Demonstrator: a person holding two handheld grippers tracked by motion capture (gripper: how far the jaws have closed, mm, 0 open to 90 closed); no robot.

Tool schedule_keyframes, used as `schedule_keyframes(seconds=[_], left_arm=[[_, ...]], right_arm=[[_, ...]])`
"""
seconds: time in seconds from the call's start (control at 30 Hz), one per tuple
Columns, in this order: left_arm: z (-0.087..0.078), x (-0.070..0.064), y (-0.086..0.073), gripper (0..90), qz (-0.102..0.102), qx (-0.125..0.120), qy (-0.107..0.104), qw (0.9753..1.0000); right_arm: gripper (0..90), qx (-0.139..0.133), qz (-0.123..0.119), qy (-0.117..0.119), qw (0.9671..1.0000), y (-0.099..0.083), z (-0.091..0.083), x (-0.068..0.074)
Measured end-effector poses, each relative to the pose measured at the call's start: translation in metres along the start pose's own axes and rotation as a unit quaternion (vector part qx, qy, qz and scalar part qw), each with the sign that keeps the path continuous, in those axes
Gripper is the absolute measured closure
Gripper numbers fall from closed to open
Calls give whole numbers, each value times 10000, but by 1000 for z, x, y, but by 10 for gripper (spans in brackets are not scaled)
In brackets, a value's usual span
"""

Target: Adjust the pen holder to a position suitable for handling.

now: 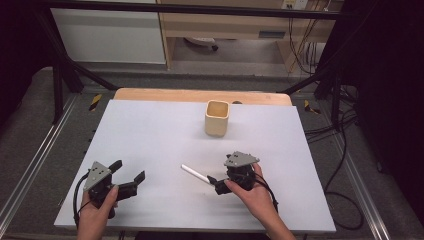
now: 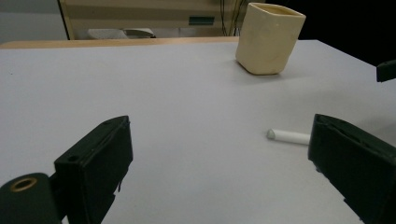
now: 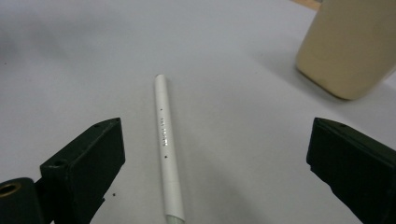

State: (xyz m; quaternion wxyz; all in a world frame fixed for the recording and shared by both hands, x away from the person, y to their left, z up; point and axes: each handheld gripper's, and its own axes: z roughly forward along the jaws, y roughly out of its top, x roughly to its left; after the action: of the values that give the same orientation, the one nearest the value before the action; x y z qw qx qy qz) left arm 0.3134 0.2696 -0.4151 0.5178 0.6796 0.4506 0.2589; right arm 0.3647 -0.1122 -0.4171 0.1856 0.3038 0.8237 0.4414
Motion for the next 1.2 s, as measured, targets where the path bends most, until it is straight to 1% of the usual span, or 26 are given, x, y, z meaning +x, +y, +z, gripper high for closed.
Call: schedule_keyframes(seconds=[0.1, 0.33, 0.4, 0.47, 0.53, 0.57, 0.6, 0.7, 0.8, 0.9, 1.03, 1.1, 1.2], left_arm=[[0, 0, 0, 69, 30, 8, -13, 10000], [-2, -1, 2, 69, 34, -50, -66, 10000], [-1, -2, 2, 69, 35, -37, -72, 10000], [0, -3, 2, 69, 79, -8, -75, 9999], [1, -3, 2, 69, 99, 5, -79, 9999], [1, -3, 2, 69, 95, 13, -79, 9999], [1, -3, 1, 69, 93, 21, -75, 9999], [1, -3, 1, 69, 85, 32, -64, 9999], [0, -3, 1, 69, 106, 24, -87, 9999], [1, -3, 4, 69, 120, -21, -78, 9999], [2, -2, 4, 69, 64, -14, -51, 10000], [3, -2, 4, 69, 57, -6, -50, 10000], [4, -3, 4, 70, 84, 11, -47, 10000]], right_arm=[[44, 126, -69, 39, 9999, -3, 5, 3], [47, 348, 47, 206, 9992, -7, 17, 4], [52, 454, 60, 293, 9985, -9, 20, 5], [62, 595, 43, 386, 9975, -11, 24, 7], [88, 700, 28, 423, 9966, -14, 25, 7], [97, 717, 33, 442, 9964, -15, 26, 7], [109, 725, 91, 463, 9963, -16, 27, 7], [150, 749, 115, 482, 9960, -18, 27, 7], [184, 798, 47, 502, 9955, -18, 28, 9], [226, 802, 37, 542, 9953, -18, 29, 9], [267, 741, 85, 545, 9957, -20, 30, 7], [287, 733, 68, 542, 9958, -21, 30, 6], [327, 706, 72, 626, 9955, -21, 31, 7]])
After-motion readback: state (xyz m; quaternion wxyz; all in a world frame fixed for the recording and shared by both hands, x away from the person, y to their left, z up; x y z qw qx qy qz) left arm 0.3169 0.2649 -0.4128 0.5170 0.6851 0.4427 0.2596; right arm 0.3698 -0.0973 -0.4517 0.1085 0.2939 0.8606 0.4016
